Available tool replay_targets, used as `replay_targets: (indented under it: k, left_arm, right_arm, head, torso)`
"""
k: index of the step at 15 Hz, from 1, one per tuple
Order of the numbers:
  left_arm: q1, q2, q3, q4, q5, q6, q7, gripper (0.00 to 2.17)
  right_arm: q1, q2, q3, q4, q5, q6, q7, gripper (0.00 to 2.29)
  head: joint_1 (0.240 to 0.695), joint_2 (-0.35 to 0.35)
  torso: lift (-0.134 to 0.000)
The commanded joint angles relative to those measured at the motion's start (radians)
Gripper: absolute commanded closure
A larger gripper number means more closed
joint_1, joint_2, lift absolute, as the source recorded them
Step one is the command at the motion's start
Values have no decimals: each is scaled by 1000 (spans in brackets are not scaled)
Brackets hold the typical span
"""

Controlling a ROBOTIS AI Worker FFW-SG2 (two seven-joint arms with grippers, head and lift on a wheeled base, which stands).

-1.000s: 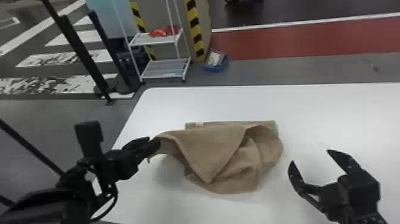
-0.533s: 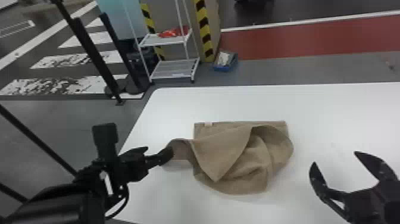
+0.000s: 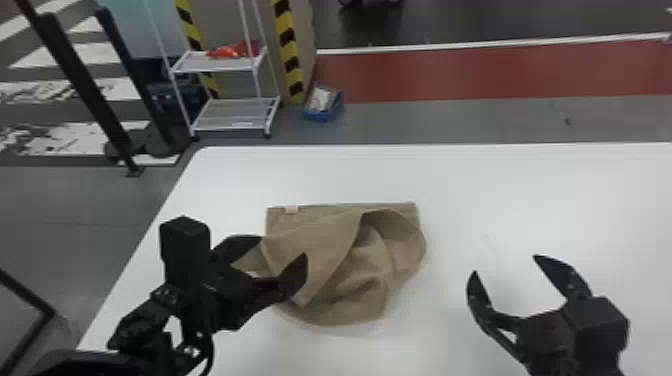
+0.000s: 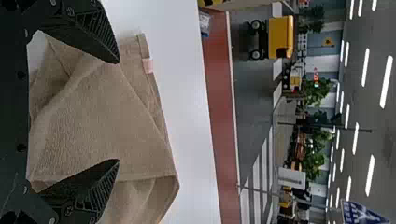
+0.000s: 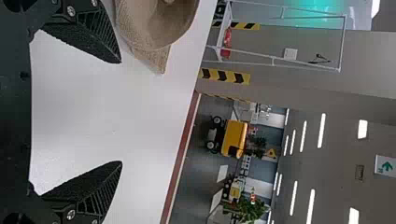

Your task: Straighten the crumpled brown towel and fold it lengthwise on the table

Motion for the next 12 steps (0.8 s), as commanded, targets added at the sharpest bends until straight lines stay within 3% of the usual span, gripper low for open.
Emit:
replay_targets:
  k: [1, 5, 8, 12]
  left_arm:
    - [32, 3, -101, -3, -78, -60, 5, 208]
    - [48, 10, -181, 22, -227, -60, 10, 269]
    - [83, 13, -182, 26, -229, -60, 10, 269]
    - [95, 20, -201, 71, -299, -103, 42, 272]
  right_arm:
    - [0, 1, -13, 7, -12, 0, -3, 120]
    - [0, 1, -21, 16, -18, 0, -6, 120]
    - [-14, 1, -29, 36, -38, 0, -11, 120]
    - [-23, 1, -27, 50, -38, 3, -11, 120]
  head:
    - [695, 89]
    - [695, 0]
    - [695, -8]
    - [695, -11]
  torso:
    - [-120]
    - [-120]
    - [-120]
    - [-120]
